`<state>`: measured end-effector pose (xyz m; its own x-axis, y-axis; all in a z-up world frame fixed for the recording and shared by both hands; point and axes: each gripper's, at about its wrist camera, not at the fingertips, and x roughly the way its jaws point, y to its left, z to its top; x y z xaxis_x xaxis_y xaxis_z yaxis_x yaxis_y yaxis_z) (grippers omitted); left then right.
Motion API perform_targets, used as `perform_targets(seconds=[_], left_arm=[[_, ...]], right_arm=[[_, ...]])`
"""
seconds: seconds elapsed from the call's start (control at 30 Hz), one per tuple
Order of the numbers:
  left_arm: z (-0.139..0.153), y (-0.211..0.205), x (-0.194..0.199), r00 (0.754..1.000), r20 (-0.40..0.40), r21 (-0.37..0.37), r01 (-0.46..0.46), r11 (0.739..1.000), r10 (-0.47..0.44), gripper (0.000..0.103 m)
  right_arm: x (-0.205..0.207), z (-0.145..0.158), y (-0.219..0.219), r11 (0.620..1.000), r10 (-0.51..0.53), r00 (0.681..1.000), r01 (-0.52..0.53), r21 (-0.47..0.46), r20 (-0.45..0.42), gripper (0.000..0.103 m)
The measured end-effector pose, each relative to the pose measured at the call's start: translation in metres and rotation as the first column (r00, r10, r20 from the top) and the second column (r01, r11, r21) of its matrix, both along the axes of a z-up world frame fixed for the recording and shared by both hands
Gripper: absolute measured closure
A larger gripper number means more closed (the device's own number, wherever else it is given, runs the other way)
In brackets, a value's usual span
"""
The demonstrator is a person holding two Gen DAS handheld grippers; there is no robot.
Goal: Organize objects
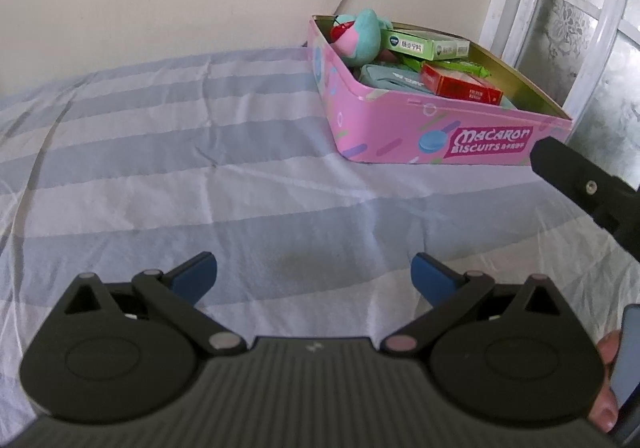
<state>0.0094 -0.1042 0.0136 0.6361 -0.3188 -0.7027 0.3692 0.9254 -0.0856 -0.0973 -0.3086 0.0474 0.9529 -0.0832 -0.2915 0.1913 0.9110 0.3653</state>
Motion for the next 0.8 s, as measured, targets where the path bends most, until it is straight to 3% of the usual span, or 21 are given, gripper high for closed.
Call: perform_targets(seconds=[0.8], left_arm=[[0.002, 0.013, 0.002, 0.999, 0.018, -0.041, -0.026, 0.999, 0.026, 0.000]], right_arm=[[0.003, -0.001, 0.009, 1.000, 0.000, 1.000, -0.001, -0.021, -0.011, 0.000]])
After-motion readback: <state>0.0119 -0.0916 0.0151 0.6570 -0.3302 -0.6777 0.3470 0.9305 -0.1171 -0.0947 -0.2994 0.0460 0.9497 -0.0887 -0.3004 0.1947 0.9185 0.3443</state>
